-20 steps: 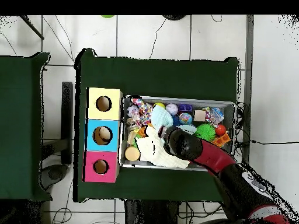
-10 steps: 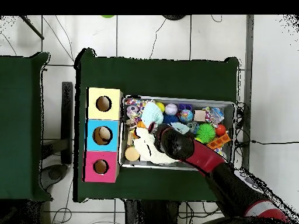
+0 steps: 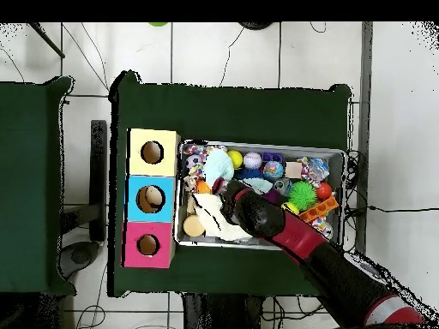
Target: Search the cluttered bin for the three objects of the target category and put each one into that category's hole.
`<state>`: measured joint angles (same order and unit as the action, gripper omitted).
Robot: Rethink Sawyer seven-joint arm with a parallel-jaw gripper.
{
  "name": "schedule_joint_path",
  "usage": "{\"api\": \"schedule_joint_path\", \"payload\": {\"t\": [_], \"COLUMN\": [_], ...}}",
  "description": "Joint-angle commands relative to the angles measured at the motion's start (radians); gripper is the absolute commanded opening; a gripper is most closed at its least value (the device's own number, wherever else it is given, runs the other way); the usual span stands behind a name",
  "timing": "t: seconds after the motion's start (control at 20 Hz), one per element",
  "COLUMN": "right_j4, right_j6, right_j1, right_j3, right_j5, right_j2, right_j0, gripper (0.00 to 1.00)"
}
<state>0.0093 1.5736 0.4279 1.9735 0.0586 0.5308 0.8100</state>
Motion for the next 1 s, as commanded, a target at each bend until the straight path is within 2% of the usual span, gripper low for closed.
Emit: {"api": "schedule_joint_path", "payload": {"t": [0.05,0.4,0.8,1.0], "right_j4": [0.054,0.108,0.134,0.125], "right_j6": [0.268,0.308,0.317,0.261], "right_j1": [-0.089,-0.048,-0.032,-0.056], "right_j3": [0.12,0.158,0.181,0.138], "right_j5": [-0.015,-0.023,-0.063,-0.05], "right_j2": [0.207,0.234,0.241,0.214], "right_j0": [-0.027,-0.054,-0.084,-0.09], "gripper": [0.0,0.0,0.0,0.0]}}
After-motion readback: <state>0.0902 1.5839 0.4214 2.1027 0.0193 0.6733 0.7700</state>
